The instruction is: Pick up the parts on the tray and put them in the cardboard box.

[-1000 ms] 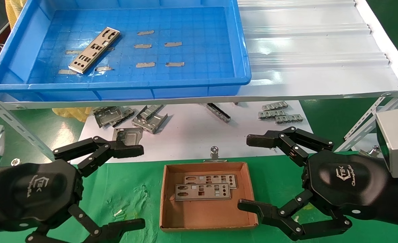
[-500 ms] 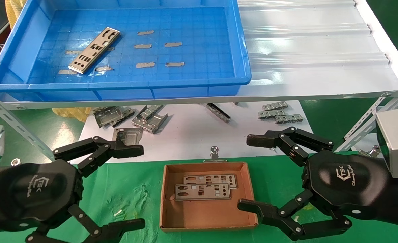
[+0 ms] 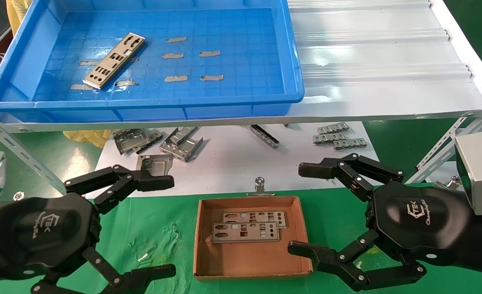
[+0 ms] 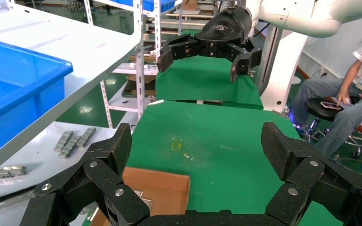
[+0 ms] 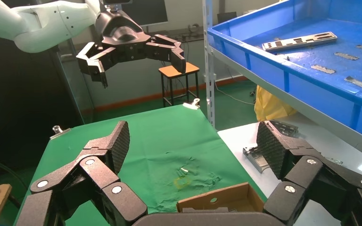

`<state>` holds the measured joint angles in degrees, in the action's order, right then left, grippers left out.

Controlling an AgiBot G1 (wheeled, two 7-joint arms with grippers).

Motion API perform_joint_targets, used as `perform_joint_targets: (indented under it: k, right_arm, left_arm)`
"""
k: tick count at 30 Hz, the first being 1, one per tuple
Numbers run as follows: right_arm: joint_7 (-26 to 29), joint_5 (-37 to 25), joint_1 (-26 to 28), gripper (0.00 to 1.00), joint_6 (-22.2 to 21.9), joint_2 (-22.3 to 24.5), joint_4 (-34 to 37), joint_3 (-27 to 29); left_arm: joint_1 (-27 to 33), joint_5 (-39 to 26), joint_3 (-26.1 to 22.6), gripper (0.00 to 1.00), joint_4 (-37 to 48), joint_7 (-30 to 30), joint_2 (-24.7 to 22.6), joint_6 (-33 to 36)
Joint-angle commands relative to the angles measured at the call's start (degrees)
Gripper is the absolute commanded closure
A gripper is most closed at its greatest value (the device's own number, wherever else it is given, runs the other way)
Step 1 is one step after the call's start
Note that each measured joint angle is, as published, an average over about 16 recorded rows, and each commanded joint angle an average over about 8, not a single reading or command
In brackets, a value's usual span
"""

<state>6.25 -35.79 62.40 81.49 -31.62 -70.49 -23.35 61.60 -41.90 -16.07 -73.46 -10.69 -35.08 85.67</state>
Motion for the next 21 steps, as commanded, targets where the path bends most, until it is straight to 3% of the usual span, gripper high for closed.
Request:
perform_joint_targets:
  k: [1,21]
  right_arm:
    - [0.0,0.0,0.0,0.0,0.0,0.0,0.0,0.0]
    - [0.0,0.0,0.0,0.0,0.0,0.0,0.0,0.0]
  left_arm:
    - [0.0,0.0,0.0,0.0,0.0,0.0,0.0,0.0]
    - [0.0,0.0,0.0,0.0,0.0,0.0,0.0,0.0]
